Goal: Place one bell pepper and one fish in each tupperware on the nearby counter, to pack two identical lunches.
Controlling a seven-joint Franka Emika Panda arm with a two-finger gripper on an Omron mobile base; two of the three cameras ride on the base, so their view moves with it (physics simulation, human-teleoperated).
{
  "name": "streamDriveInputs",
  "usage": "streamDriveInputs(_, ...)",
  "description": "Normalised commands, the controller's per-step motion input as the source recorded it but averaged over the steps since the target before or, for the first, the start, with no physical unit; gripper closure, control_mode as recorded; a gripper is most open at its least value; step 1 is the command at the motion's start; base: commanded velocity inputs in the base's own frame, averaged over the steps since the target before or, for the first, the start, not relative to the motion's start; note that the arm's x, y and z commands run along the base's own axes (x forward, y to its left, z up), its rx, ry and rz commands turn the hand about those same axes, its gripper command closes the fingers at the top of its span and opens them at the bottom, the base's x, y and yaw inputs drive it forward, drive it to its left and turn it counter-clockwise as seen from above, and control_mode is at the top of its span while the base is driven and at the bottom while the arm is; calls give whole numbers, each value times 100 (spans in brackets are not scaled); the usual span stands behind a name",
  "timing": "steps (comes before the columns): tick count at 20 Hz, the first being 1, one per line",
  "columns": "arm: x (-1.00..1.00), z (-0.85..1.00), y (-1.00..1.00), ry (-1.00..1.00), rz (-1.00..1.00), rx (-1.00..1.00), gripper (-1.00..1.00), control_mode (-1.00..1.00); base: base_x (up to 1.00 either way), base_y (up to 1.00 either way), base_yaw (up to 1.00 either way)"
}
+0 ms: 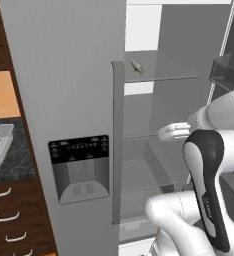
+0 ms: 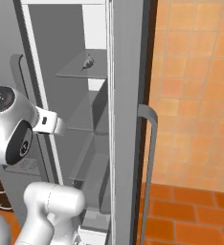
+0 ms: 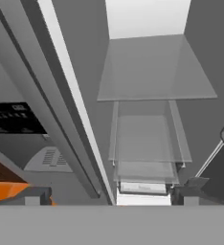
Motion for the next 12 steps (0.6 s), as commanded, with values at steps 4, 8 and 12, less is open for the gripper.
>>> streamDriveInputs(4,36,76,-9,-34,1,-1,-100,-100,0,0,0)
streamDriveInputs(8,47,72,-20,-39,0,0,-100,-100,0,0,0)
streamDriveInputs(12,67,63,-9,-8,0,-7,-100,-100,0,0,0)
